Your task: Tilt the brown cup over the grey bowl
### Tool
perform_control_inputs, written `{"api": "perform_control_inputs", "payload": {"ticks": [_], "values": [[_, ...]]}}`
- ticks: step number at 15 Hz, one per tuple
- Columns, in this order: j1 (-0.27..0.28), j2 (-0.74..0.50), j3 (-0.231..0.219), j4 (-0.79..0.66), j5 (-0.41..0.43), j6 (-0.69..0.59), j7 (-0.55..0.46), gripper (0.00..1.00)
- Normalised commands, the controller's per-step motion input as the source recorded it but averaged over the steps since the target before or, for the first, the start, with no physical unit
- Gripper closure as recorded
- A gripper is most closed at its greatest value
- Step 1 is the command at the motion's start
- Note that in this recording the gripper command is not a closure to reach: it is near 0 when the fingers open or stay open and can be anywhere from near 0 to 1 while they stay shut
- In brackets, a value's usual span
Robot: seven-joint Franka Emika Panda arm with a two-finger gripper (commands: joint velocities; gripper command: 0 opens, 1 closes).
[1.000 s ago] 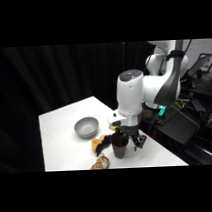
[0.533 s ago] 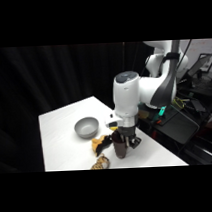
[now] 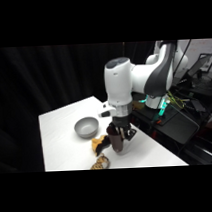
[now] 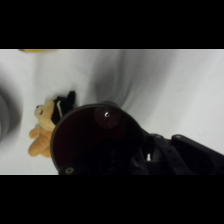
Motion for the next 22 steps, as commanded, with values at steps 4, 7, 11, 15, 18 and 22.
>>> {"api": "perform_control_inputs", "payload": {"ticks": [4, 7, 11, 15, 18, 22], "values": [[-0.218, -0.33, -0.060, 0.22, 0.506, -0.58, -0.71, 0.10], [-0.218, 0.03, -0.197, 0.39, 0.584, -0.59, -0.83, 0.11], [-0.286, 0.26, -0.235, 0.60, 0.510, -0.81, -0.78, 0.11], [-0.305, 0.57, -0.175, 0.85, 0.393, -0.93, -0.55, 0.17], [-0.253, 0.76, -0.028, 0.91, 0.382, -0.82, -0.31, 0.19], [-0.223, 0.75, 0.078, 0.92, 0.362, -0.78, -0.07, 0.17]]}}
